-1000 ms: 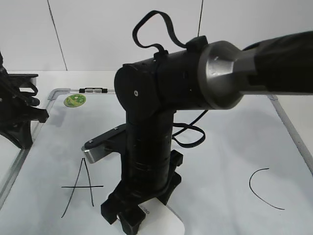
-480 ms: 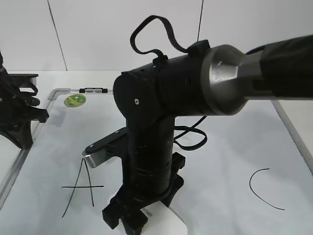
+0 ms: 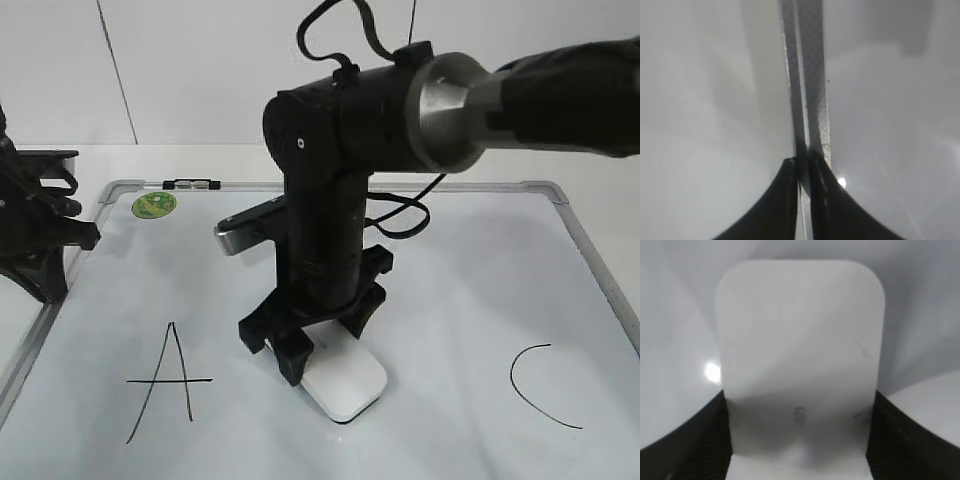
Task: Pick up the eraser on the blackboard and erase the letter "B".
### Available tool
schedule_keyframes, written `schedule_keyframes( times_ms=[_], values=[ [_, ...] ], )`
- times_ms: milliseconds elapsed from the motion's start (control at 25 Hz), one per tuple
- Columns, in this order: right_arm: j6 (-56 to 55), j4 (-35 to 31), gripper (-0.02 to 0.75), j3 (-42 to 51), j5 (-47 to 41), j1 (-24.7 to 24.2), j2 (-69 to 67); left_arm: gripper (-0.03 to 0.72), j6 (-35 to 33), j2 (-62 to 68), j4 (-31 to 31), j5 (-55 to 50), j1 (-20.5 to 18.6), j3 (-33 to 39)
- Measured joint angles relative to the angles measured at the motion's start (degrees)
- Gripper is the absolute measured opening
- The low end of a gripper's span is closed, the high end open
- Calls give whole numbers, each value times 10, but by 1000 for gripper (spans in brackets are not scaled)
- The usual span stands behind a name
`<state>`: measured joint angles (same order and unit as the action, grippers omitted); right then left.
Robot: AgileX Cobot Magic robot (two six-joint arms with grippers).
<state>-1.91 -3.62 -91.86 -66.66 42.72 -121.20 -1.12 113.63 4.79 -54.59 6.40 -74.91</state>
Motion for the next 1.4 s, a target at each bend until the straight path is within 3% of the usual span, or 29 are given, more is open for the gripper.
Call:
schedule_keyframes(
  times_ms=[440, 1000, 1200, 1400],
  values=[
    [-4, 19, 552, -111, -37, -28, -49, 25, 0, 0, 0, 0, 0, 0],
    [-19, 20, 552, -115, -34, -153, 45, 25, -1, 0, 0, 0, 0, 0],
    [-22, 20, 552, -83, -34, -211, 89, 25, -1, 0, 0, 0, 0, 0],
    [-22, 20, 552, 9, -34, -283, 141, 25, -1, 0, 0, 0, 0, 0]
  ],
)
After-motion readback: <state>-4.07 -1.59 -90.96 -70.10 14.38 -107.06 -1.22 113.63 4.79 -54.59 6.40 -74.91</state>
